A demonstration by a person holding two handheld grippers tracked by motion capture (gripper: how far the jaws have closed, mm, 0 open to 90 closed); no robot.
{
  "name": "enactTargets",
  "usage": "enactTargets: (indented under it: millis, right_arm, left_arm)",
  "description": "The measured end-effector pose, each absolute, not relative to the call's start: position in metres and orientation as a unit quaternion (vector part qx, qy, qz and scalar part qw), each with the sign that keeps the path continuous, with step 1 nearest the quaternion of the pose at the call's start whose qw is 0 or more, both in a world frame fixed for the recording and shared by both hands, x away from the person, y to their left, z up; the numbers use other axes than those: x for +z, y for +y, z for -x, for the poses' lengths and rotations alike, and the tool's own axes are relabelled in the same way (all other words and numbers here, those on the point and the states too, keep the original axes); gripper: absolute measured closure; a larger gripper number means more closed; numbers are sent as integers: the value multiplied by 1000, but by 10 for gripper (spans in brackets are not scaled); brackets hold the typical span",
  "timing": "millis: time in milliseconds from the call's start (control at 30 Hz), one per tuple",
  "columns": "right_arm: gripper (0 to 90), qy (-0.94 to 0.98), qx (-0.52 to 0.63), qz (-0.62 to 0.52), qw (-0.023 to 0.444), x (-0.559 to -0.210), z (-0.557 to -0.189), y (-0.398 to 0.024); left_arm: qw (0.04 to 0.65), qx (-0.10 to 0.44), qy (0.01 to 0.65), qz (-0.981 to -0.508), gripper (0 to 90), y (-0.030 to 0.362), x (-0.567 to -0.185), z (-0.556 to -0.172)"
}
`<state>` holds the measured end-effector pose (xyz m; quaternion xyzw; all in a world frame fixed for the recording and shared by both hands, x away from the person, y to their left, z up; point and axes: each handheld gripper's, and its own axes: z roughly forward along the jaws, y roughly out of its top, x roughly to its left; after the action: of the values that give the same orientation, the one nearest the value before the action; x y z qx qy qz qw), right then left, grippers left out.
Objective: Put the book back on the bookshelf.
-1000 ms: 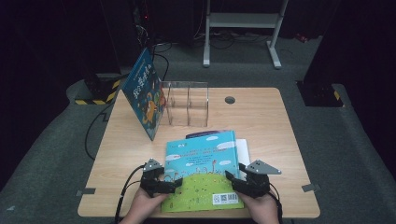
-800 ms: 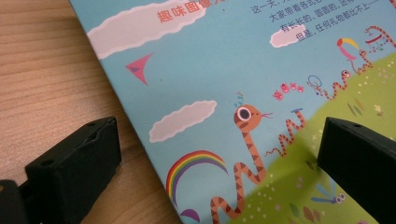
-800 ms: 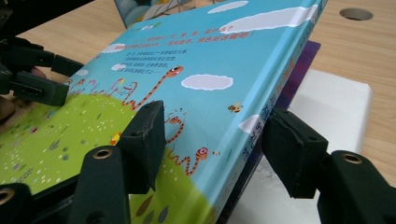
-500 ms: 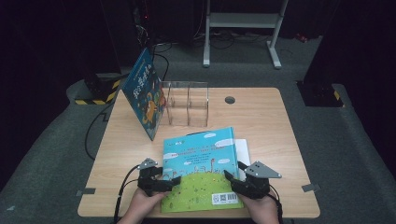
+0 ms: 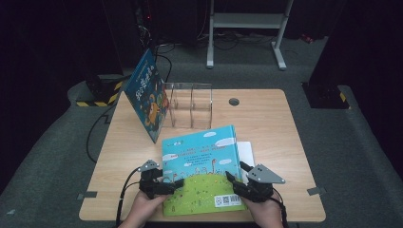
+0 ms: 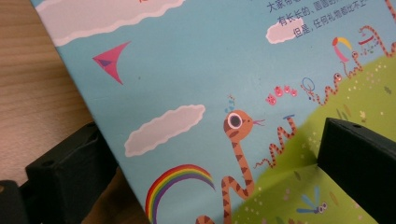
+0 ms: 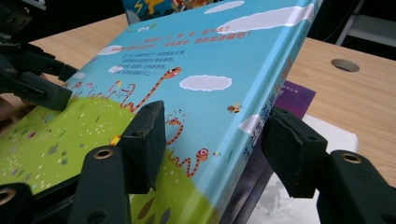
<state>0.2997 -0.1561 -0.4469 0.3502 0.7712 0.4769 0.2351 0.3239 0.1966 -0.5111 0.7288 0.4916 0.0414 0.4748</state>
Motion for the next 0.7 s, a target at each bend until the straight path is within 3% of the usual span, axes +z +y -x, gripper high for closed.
enactTargets:
  millis: [167, 700]
  right_arm:
    - [415, 768, 481, -349, 238, -442, -307, -151]
    - [462, 758, 478, -343, 283, -431, -322, -145]
  left_arm:
    - [463, 69, 493, -734, 6, 200, -499, -326]
    - [501, 171, 492, -691, 208, 207, -474, -331]
